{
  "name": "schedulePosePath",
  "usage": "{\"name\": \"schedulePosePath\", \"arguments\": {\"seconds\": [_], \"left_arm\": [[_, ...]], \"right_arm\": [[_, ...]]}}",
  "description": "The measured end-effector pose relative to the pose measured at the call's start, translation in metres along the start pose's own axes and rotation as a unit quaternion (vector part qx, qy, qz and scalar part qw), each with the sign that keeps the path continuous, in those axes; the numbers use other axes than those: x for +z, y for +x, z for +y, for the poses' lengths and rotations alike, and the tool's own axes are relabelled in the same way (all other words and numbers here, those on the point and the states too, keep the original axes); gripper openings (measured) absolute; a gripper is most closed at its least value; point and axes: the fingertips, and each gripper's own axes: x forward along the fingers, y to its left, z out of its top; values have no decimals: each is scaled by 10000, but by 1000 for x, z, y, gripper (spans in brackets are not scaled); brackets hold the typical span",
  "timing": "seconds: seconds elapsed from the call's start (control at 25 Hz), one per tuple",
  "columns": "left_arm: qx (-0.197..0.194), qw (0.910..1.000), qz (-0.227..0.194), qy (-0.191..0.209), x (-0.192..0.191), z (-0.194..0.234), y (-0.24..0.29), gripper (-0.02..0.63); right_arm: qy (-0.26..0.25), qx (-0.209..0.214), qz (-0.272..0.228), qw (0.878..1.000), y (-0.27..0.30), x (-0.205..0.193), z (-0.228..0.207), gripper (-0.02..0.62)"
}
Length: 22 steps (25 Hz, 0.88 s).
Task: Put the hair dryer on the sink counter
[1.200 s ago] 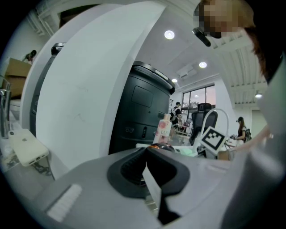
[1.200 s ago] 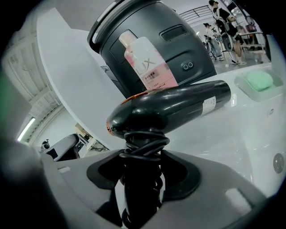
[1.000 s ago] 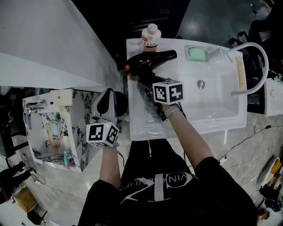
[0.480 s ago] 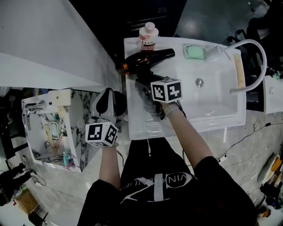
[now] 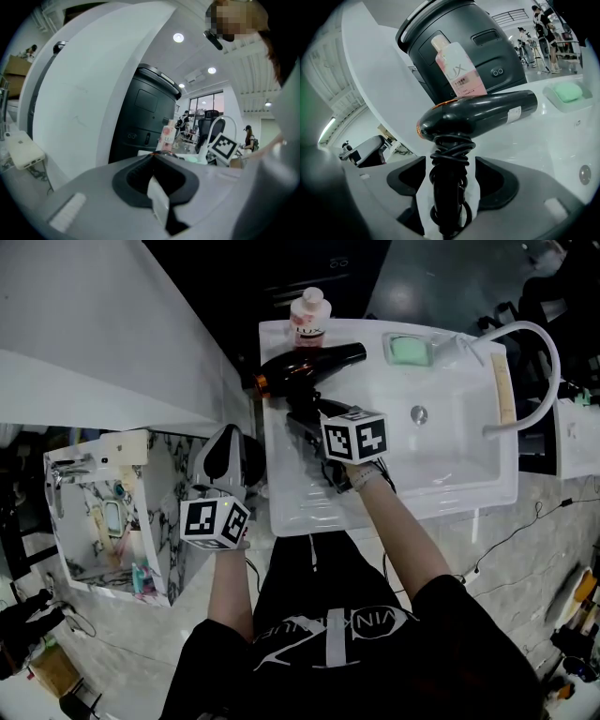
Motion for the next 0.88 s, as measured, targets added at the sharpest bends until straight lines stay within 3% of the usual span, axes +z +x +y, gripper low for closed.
{"name": "schedulePosePath", "arguments": {"seconds": [0.6, 0.68, 0.8, 0.88], "left_arm": [[-191, 9996, -148, 126, 28, -13, 10, 0], [-218, 9995, -172, 156, 32, -16, 10, 0], [-233, 9993, -212, 195, 39, -18, 10, 0], [-224, 9992, -232, 218, 44, -19, 9, 0]], "right_arm": [[-86, 89, -284, 9995, -39, 18, 15, 344], [-143, 66, -393, 9991, -46, 23, 16, 310], [-367, -44, -602, 9975, -59, 34, 16, 175], [-521, -81, -681, 9963, -66, 40, 18, 122]]}}
